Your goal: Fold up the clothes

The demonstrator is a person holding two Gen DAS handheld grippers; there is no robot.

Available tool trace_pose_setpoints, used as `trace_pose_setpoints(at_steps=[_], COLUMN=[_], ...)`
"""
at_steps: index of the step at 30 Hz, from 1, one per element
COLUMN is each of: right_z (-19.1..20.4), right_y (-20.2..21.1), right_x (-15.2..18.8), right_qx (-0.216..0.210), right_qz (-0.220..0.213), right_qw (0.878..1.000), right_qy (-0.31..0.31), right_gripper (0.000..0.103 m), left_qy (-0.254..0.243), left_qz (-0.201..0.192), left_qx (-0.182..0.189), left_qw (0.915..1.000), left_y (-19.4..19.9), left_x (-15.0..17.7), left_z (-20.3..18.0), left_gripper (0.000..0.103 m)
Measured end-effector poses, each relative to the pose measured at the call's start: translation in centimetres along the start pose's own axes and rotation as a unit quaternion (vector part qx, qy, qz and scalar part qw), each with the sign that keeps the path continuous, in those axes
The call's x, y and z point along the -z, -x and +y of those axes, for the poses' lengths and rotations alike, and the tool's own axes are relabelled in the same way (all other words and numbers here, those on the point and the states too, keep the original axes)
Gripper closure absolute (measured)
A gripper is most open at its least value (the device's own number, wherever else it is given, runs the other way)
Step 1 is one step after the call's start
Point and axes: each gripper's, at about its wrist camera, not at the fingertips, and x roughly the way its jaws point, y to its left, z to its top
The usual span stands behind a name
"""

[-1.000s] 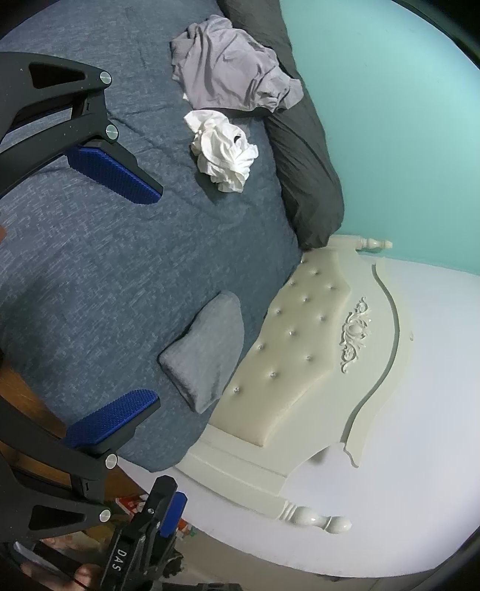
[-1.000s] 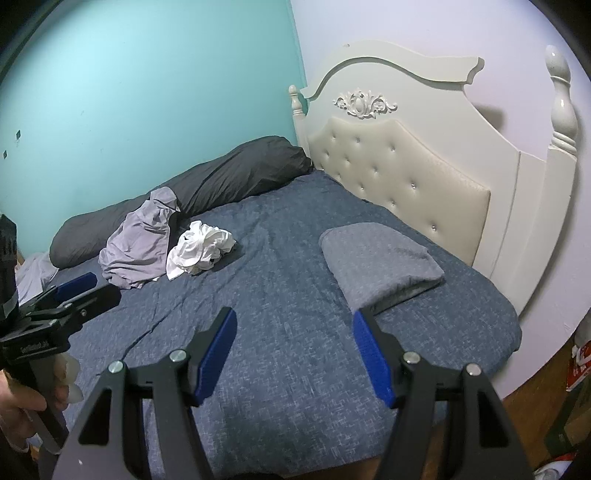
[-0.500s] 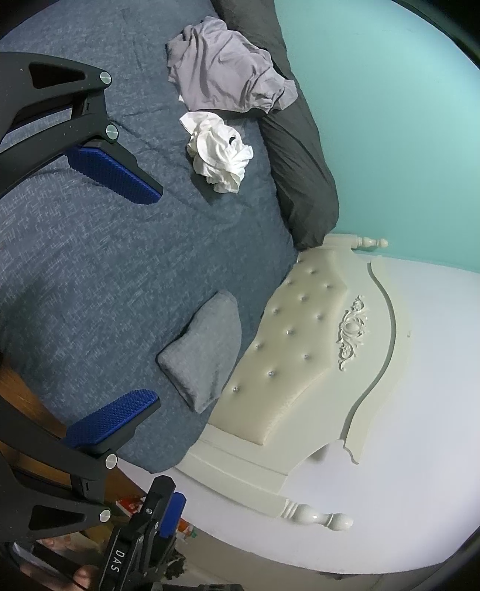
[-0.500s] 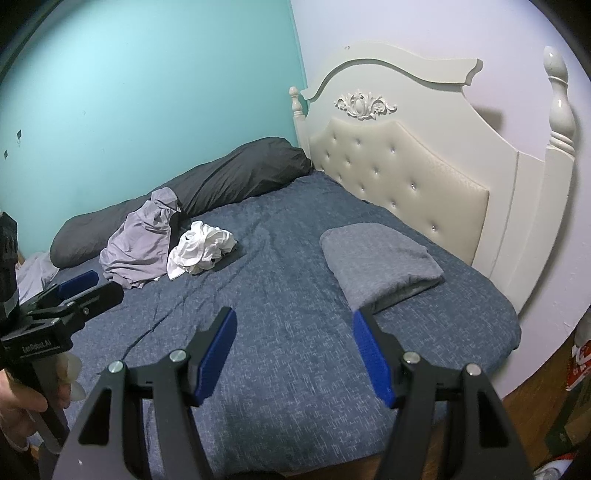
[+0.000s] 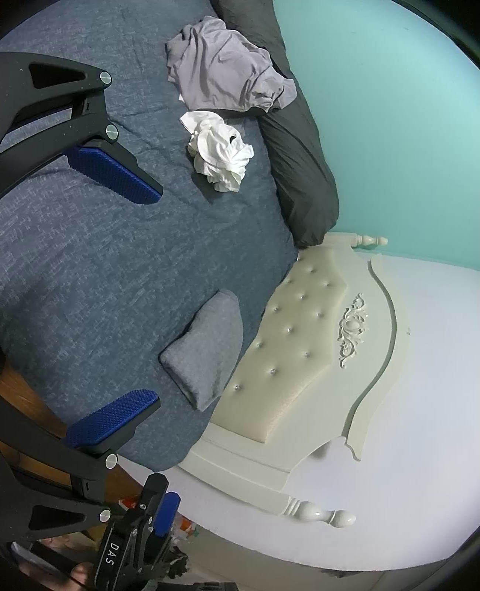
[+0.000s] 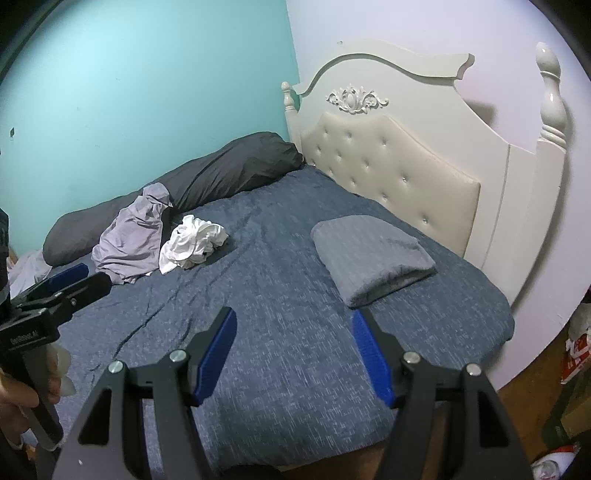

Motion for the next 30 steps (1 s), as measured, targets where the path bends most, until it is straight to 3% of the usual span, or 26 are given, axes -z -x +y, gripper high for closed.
trace_pose_setpoints(at_steps=[18,21,30], right_z=[1.3,1.4,1.5], right_y=[1.8,1.9,2.5], right_x=[1.6,1.9,2.4], right_qx=[0.011,0.014,0.026], right_qz=[-0.012,-0.011,-0.016], right_qw=[1.0,1.0,0.999], right_qy=[-0.005,-0.007,-0.012], right_gripper=[0.032,0.023,0.018], left_qy=[-0.008,-0.01,-0.014], left_qz=[-0.005,-0.003,-0.002], left_qx=[-0.008,-0.008,-0.007], left_qw=[0.9999,0.9999,0.9999], left_y=[1.3,1.5,2.1], left_x=[0.9,1.0,1.4], left_z=[-0.1,0.0,-0.2], left_gripper=[0.0,0.0,0.0])
